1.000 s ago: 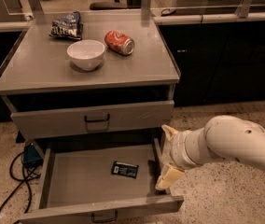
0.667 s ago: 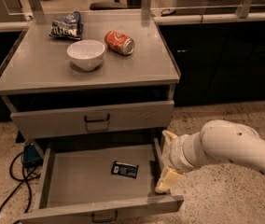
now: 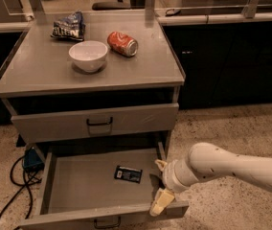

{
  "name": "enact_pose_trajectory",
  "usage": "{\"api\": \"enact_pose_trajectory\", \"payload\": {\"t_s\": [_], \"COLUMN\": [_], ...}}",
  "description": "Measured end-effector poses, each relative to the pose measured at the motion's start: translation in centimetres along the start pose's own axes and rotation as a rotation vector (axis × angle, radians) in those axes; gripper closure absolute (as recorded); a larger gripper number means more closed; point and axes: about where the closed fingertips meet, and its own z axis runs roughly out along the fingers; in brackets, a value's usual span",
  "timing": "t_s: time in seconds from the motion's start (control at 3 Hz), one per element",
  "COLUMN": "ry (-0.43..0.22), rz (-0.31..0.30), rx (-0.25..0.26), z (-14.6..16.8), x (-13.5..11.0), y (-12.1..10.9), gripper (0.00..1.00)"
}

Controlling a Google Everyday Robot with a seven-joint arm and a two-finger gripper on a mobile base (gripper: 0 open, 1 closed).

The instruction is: Pick rxbar blueberry from middle drawer and place on counter

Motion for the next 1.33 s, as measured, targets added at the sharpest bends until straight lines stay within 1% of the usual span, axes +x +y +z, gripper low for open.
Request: {"api": "enact_pose_trajectory", "payload": {"t_s": [0.33, 0.67, 1.0, 1.33], "ry": [-0.056, -0.061, -0.084, -0.128], "rz": [0.005, 0.020, 0.016, -0.027], "rx": [-0.081, -0.103, -0.069, -0.056], "z": [5.9, 7.0, 7.6, 8.5], "x": [-0.3, 0.2, 0.1, -2.8], "y": [0.8, 1.5, 0.4, -2.5], "gripper": [0.00, 0.00, 0.00, 0.00]}}
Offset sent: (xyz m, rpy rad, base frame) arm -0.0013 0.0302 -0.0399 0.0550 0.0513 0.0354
